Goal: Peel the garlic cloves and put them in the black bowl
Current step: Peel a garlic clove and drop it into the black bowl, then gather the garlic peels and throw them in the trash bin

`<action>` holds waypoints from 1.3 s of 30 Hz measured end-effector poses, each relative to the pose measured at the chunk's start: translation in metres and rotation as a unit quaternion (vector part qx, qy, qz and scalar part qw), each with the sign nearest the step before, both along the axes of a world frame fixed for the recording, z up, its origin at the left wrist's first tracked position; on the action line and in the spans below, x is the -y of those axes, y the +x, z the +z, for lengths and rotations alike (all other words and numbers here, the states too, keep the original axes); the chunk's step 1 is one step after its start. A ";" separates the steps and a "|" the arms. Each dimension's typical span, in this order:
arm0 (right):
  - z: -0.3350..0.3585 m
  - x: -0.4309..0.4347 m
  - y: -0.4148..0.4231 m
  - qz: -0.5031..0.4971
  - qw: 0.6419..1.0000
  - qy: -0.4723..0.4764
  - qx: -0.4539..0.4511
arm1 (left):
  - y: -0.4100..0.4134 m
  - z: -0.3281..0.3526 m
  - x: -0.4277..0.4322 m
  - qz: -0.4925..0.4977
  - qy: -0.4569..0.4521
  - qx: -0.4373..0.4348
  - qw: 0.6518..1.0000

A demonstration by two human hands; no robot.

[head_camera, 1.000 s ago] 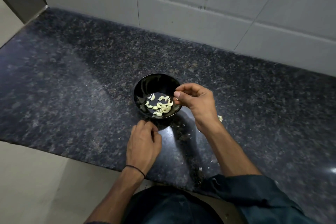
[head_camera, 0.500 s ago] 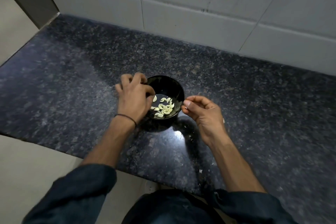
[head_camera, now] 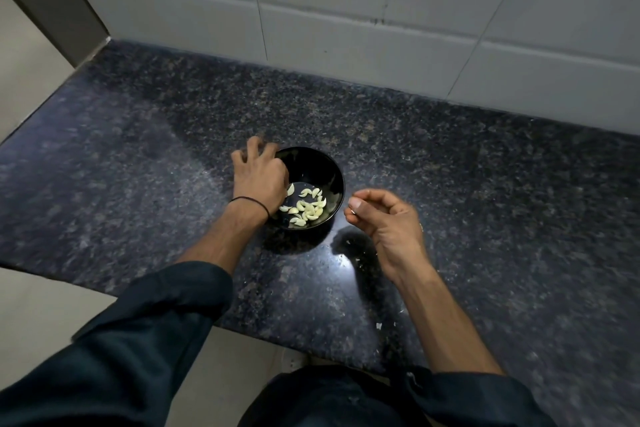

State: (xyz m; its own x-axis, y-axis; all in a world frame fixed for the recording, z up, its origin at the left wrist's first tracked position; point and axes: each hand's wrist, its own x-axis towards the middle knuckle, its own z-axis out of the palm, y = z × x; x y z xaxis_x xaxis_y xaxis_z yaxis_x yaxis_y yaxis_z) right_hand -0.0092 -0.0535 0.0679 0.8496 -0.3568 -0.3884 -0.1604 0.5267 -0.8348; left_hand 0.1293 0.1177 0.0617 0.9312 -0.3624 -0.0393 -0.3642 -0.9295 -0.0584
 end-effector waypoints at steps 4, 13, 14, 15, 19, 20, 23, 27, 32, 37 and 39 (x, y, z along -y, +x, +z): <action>0.002 0.001 -0.002 -0.003 1.000 -0.002 -0.002 | 0.001 -0.005 0.001 -0.001 -0.006 0.014 1.000; 0.004 0.003 -0.007 -0.017 1.000 -0.012 -0.009 | 0.004 -0.002 -0.011 -0.009 -0.125 -0.001 0.992; 0.004 0.002 -0.007 -0.019 1.000 -0.010 -0.011 | 0.003 0.000 -0.013 -0.011 -0.146 0.002 0.989; 0.004 0.000 -0.008 -0.021 1.000 -0.008 -0.012 | 0.001 0.003 -0.015 -0.013 -0.164 0.006 0.986; 0.002 -0.004 -0.015 -0.050 0.999 0.009 -0.015 | -0.022 0.026 -0.013 -0.014 -0.240 0.018 0.971; 0.002 -0.006 -0.018 -0.064 0.998 0.015 -0.013 | -0.033 0.033 -0.009 -0.026 -0.263 0.018 0.964; 0.005 -0.010 -0.033 -0.106 0.994 0.039 0.002 | -0.075 0.047 0.011 -0.083 -0.341 -0.033 0.936; 0.012 -0.009 -0.066 -0.147 0.988 0.041 0.021 | -0.116 0.038 0.037 -0.131 -0.401 -0.170 0.891; 0.019 -0.002 -0.118 -0.191 0.981 0.030 0.028 | -0.148 0.034 0.054 -0.163 -0.410 -0.223 0.869; 0.023 0.005 -0.180 -0.221 0.975 -0.027 0.024 | -0.195 0.044 0.073 -0.228 -0.373 -0.240 0.867; 0.025 0.009 -0.213 -0.230 0.971 -0.052 0.022 | -0.220 0.048 0.081 -0.265 -0.355 -0.230 0.867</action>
State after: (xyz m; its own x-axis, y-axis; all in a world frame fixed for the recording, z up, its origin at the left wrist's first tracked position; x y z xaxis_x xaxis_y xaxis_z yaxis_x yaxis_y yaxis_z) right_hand -0.2217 -0.0625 0.0927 0.6054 -0.7384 -0.2971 0.1090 0.4467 -0.8880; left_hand -0.0911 0.0369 0.1093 0.5724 -0.8187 0.0458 -0.5832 -0.3672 0.7245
